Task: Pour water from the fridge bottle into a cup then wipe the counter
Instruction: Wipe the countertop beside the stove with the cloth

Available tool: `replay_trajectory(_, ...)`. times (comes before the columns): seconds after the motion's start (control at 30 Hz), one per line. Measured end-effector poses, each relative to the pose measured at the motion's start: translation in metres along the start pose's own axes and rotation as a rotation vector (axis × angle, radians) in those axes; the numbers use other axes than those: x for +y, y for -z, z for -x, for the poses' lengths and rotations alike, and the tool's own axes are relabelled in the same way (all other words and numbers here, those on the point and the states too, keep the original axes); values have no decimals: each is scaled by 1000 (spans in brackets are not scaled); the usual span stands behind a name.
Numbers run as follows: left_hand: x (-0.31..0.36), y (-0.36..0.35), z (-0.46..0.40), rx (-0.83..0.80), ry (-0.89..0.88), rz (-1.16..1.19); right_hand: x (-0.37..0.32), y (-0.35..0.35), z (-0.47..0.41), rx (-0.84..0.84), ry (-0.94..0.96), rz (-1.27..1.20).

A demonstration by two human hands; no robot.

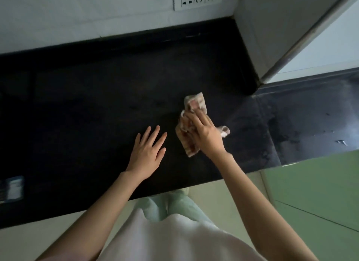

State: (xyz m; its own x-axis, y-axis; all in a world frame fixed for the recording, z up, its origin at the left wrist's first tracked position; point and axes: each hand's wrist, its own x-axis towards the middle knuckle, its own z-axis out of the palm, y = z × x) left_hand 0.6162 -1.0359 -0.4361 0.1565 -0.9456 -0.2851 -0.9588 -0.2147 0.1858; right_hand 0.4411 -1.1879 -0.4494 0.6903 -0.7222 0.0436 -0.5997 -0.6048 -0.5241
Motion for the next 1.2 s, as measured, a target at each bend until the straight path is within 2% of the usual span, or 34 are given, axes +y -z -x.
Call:
replay_trajectory(0.13,0,-1,0,10,1,20,33,22,29,110,-120,-5)
replay_trajectory(0.33,0,-3,1,8,14,-15,62,40,-111,63,-283,45)
replay_trajectory(0.43,-1,-4,1,17,5,-12,28,24,-173,-32,-246,39)
replay_trajectory(0.5,-1,-4,1,21,2,-3,-5,4,-188,-80,-115,25)
replay_trajectory(0.6,-2,-5,1,15,5,2,-40,-27,-168,-149,107,23)
replay_trajectory(0.7,-2,-5,1,2,16,-15,-42,-28,-117,-115,179,10)
replay_trajectory(0.9,3,2,1,33,39,105,-10,3,-28,27,-17,27)
replay_trajectory(1.2,-5,17,33,241,226,210,-40,35,-8,111,-57,-21)
